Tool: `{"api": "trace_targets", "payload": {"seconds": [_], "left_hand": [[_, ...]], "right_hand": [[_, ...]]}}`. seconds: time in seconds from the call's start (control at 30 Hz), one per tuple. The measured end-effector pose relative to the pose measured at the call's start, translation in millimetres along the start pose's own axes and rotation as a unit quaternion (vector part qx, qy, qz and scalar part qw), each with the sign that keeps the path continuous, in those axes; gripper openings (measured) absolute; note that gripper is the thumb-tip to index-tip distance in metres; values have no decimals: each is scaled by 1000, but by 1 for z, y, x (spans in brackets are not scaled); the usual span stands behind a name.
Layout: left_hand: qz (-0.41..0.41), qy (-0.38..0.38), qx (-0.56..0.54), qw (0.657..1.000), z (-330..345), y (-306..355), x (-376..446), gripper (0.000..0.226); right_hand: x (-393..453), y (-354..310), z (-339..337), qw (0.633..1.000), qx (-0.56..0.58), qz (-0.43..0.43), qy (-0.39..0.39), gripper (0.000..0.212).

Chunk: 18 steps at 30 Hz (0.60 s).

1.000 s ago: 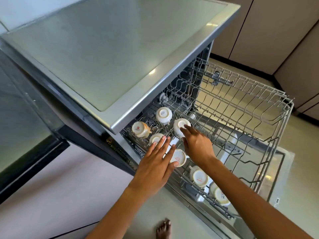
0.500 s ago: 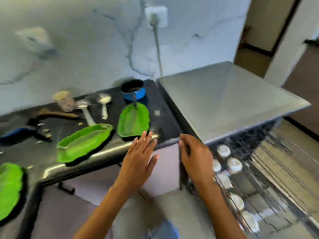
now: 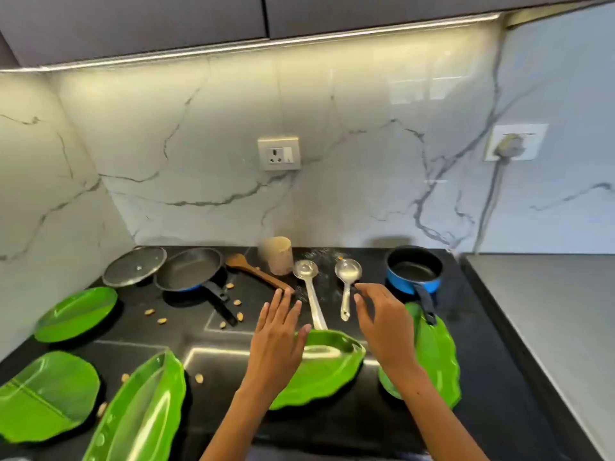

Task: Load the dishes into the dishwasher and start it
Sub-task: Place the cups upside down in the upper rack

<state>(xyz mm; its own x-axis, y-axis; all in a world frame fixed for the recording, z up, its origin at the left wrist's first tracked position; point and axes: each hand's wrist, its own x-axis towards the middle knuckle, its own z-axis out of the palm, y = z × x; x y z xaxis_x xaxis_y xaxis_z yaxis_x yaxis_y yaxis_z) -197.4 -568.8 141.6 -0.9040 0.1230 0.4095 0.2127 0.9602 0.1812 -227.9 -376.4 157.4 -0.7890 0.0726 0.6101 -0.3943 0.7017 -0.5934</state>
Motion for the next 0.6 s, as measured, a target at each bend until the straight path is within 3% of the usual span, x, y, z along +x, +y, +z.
{"api": "trace_targets", "payload": {"seconds": [0.27,0.6], "left_hand": [[-11,-75,49,996,40,-109,126,58],[-11,-149,97,984,95,-163,218,58]], "right_hand": [[85,2,126,1000,-20,16,-11,13],[103,22,170,995,-65,15,-78,13]]}}
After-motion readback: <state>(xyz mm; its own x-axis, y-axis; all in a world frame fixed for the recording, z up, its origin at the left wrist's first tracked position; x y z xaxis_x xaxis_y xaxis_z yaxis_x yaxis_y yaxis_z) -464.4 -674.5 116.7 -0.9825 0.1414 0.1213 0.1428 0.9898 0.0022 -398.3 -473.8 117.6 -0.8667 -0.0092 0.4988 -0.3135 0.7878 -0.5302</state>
